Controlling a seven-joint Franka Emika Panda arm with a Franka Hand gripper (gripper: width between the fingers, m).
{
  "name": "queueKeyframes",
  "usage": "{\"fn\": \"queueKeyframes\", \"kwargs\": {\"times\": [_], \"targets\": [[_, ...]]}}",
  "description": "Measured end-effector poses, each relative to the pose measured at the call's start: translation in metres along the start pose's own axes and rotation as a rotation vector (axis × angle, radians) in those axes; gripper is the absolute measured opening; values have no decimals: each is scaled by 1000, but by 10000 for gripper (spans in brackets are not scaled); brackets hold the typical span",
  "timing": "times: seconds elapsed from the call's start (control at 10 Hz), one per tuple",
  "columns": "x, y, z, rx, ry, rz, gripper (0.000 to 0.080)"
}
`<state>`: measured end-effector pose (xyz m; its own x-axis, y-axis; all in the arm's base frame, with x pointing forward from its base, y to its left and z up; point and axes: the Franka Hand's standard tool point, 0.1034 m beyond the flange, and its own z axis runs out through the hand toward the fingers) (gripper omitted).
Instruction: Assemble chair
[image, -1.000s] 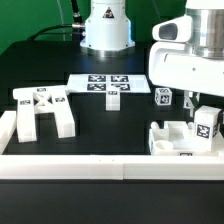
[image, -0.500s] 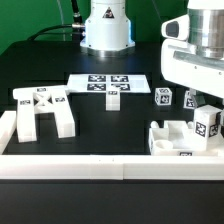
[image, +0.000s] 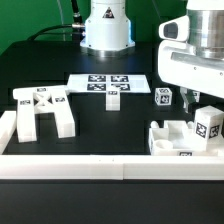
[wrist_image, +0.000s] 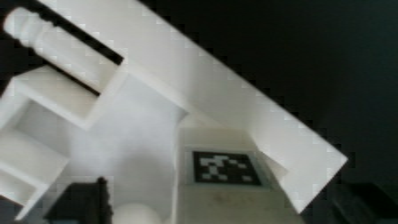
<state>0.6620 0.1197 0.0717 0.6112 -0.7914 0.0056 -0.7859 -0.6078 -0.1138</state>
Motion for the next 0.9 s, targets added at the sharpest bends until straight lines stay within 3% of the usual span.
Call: {"fn": "queueKeyframes", "kwargs": {"times": [0.7,0.9], "targets": [[-1,-1,0,-5,2,-631,649],[0,-2,-2,-20,8,-808,649]]}}
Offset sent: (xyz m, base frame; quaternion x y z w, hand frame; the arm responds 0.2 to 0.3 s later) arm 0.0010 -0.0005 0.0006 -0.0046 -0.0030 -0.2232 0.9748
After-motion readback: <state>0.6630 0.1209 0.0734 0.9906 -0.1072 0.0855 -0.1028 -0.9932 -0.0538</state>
